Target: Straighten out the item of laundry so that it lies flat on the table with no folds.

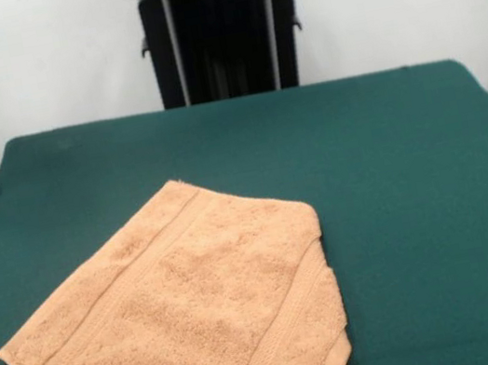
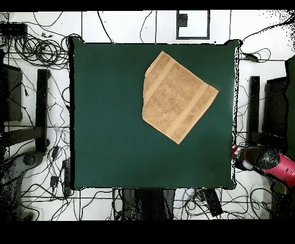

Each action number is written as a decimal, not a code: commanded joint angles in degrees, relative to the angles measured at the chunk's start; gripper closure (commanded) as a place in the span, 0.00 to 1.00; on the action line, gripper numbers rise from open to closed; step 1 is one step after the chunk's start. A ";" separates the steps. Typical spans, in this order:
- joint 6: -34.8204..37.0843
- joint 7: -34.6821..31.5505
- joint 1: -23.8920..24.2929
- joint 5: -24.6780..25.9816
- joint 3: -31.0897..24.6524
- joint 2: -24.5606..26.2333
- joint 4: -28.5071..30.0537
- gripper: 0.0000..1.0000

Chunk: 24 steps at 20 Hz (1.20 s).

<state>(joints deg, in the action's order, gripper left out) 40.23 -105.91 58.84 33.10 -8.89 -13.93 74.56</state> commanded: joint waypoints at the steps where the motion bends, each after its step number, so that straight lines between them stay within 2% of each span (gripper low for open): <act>1: 7.17 11.77 -1.53 -2.85 -8.29 -0.51 -0.06 1.00; 9: 8.35 10.32 -1.52 -3.31 -8.80 -1.72 0.83 1.00; 14: 1.44 11.93 -2.74 1.11 -8.71 -4.61 1.80 1.00; 18: -0.87 8.34 -4.70 1.98 -7.41 -4.95 2.73 1.00; 24: -0.41 3.07 -8.43 1.06 -5.75 -7.02 4.20 1.00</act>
<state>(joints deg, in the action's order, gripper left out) 42.70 -105.91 56.90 32.04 -10.90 -20.84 74.59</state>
